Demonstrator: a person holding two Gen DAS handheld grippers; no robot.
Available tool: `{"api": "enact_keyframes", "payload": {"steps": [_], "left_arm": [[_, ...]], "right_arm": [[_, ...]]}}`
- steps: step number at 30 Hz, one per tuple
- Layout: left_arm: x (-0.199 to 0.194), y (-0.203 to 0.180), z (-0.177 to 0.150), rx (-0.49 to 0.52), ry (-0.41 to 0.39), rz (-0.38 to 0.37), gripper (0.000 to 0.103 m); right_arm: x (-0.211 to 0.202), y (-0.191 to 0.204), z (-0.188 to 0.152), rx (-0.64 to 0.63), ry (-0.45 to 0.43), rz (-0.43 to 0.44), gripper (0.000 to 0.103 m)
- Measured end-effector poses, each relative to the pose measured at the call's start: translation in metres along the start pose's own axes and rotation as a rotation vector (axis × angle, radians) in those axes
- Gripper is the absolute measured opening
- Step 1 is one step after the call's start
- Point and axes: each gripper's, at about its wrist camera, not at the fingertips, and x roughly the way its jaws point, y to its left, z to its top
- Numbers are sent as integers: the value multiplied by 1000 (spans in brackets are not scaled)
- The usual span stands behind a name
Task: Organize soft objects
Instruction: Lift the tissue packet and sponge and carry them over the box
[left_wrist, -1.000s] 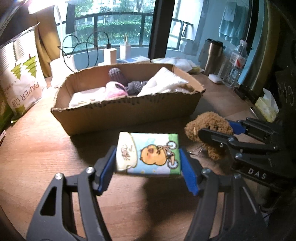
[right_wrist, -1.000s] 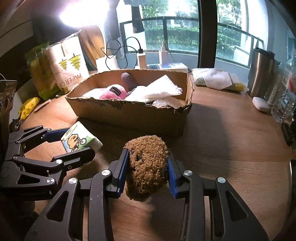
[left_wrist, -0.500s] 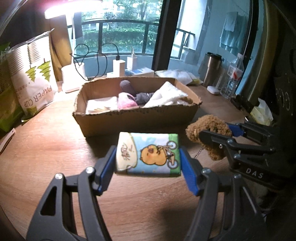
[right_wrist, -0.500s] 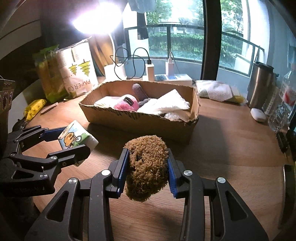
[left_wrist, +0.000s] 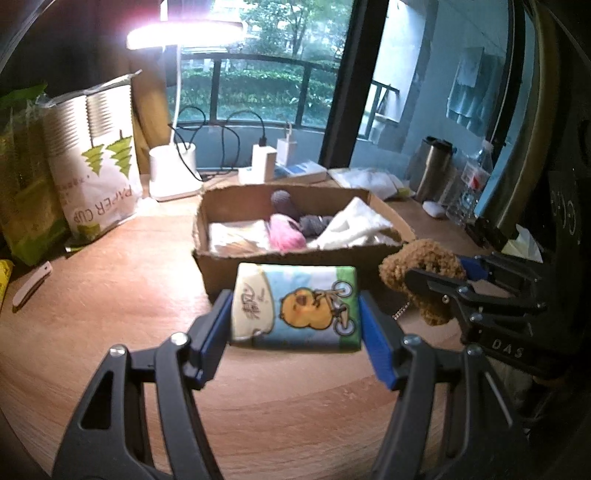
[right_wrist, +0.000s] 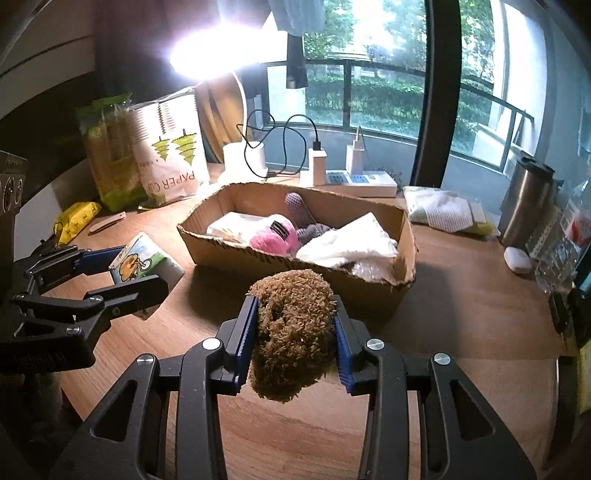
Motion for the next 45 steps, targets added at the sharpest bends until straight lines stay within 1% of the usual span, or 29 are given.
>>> {"api": "enact_keyframes", "payload": {"steps": [13,18,20,26,34,45], "left_arm": [[-6,25,27,-12,-58,23,66],[-8,31,40,-3,-119,30,67],[-6,33,45,-3,-127,33,66],[4,39,61,-3,-136,34,66],[15,42,72,-4,-159,31,66],[46,44,77,-18,-116,30,66]], "right_arm": [[8,8,29,-25,-24,-2,40],[14,6,40,-26,-30,-6,40],[17,4,44,-27,-32,-8,40],[25,1,56,-28,-41,-8,40],[35,-5,70,-27,-50,-12,40],[56,-16,79,-21,-38,-1,40]]}}
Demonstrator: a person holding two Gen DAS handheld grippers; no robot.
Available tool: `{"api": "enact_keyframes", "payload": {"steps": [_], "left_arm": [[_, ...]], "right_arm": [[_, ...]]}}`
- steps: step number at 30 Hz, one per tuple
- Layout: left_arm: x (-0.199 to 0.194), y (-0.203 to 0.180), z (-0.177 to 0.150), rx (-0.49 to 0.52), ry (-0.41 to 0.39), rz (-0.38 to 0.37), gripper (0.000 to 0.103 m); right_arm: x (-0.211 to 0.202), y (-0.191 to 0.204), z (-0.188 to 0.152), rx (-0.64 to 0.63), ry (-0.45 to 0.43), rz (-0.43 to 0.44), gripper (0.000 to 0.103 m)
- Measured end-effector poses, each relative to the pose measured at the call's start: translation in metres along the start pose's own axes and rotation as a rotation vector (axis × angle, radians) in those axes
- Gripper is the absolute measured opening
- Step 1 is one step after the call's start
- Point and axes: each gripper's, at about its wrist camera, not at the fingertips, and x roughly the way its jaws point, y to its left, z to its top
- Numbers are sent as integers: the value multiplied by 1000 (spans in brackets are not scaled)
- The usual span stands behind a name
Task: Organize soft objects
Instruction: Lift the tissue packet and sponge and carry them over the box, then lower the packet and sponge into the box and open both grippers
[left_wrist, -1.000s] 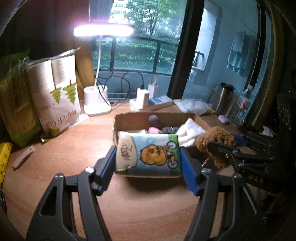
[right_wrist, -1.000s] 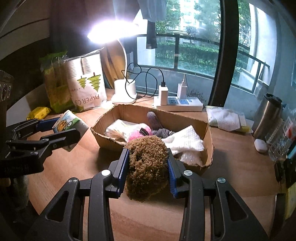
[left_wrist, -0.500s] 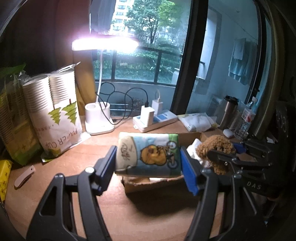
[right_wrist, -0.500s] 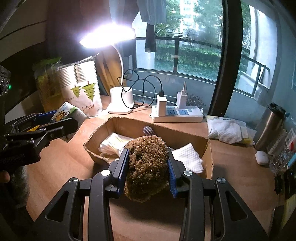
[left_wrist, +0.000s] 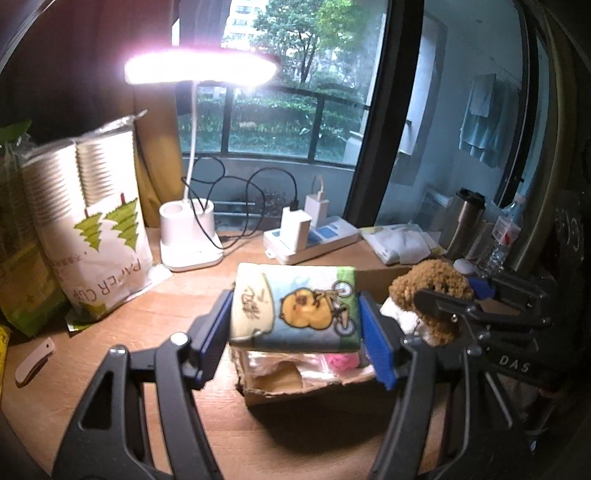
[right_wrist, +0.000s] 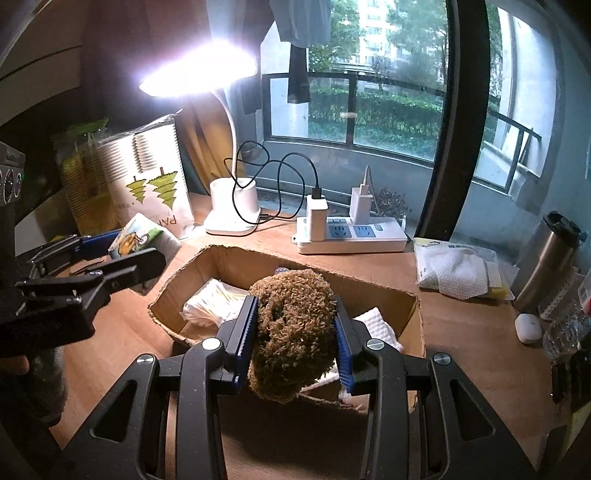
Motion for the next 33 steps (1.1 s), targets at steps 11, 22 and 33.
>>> {"api": "enact_keyframes", "payload": {"steps": [11,22,33], "left_arm": [[42,2,-8,-5,86,8,66],[78,3,-21,-1,171,9,66],[86,-5,-25,46,185,58,67]], "right_arm": [[35,-13,-3,27,41,29,40],[73,-21,-13,55,97,65,40],[90,-21,-21,57,133,68,40]]}}
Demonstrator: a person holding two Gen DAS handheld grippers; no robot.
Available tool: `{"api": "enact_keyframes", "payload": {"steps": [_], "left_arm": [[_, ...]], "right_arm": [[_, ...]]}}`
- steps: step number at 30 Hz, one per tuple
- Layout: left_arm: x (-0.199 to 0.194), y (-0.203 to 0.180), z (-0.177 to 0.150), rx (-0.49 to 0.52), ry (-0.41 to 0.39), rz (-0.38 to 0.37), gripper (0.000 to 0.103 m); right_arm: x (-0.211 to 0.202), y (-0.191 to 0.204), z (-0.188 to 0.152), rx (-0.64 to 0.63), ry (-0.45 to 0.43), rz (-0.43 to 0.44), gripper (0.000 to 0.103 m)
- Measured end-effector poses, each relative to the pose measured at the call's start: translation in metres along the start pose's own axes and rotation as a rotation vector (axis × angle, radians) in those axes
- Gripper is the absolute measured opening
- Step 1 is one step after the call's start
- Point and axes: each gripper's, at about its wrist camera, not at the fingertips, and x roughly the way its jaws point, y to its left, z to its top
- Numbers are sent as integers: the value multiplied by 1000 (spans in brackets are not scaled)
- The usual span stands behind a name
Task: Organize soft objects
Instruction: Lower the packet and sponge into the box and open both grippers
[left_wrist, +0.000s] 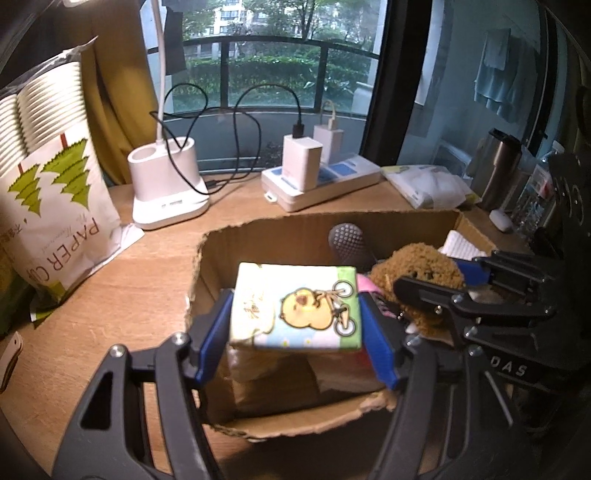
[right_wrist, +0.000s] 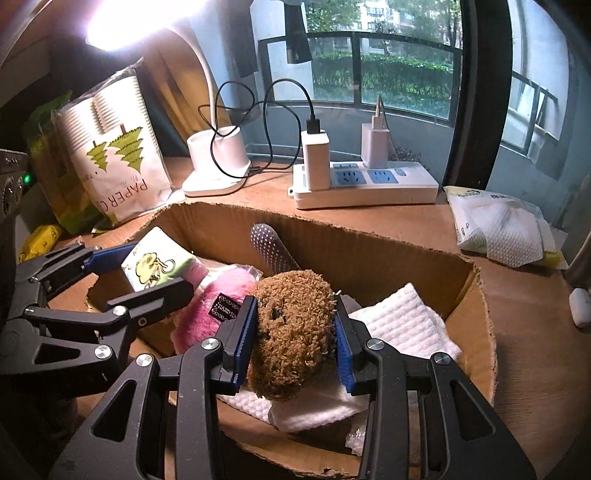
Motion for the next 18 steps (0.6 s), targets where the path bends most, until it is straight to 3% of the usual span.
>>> {"api": "enact_keyframes", "payload": {"steps": [9,12,18], "left_arm": [[-3,-2,2,-10,13,9,68],[-9,-1,2,-18,-5,7,77],[-19,0,4,-24,-26,14,78]], "right_arm": [[-4,1,0,3,-6,-6,47],[-9,1,1,2,-14,-6,53],[-21,4,1,-5,-35,-22,57]]}}
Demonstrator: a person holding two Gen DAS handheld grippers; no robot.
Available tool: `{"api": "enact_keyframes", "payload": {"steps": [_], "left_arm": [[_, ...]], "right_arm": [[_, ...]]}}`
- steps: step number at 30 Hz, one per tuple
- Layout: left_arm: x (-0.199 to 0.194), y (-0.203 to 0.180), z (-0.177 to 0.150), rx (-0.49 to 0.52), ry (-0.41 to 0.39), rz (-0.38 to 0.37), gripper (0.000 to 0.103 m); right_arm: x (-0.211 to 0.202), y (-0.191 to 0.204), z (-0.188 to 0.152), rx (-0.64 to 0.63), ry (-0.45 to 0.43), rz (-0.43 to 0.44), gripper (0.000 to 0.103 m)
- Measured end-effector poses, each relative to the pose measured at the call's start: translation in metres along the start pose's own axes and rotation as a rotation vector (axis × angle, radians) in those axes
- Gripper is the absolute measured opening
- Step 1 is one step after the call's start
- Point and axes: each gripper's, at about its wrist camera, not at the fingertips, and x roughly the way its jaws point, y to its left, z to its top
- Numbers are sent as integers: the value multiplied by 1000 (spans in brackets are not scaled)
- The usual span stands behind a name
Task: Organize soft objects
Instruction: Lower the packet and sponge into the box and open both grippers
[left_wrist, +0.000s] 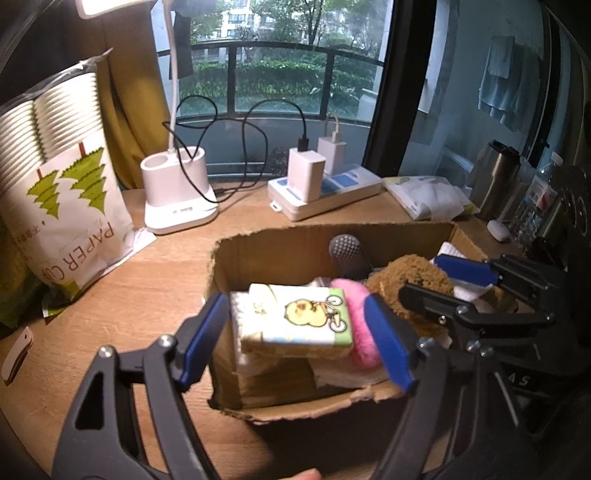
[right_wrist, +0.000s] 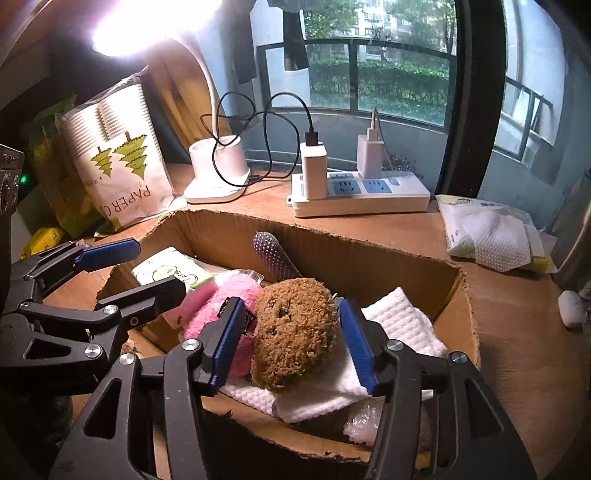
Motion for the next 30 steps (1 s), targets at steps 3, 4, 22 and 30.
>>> {"api": "enact_keyframes", "payload": {"steps": [3,4,22,30], "left_arm": [[-7,-1,1,0,-13,2,78],[-10,-1,1,0,-19,2,78],[-59,-11,-8,13,-81,-5,78],[-80,-15,-17,17,-101,-7,78]], "right_arm": [[-6,2,0,-3,-7,-5,57],[-8,2,0,-4,-10,-6,57],[-54,15,-12,-17,-55,-33,57],[-75,21,-22,-20,-74,-47,57]]}}
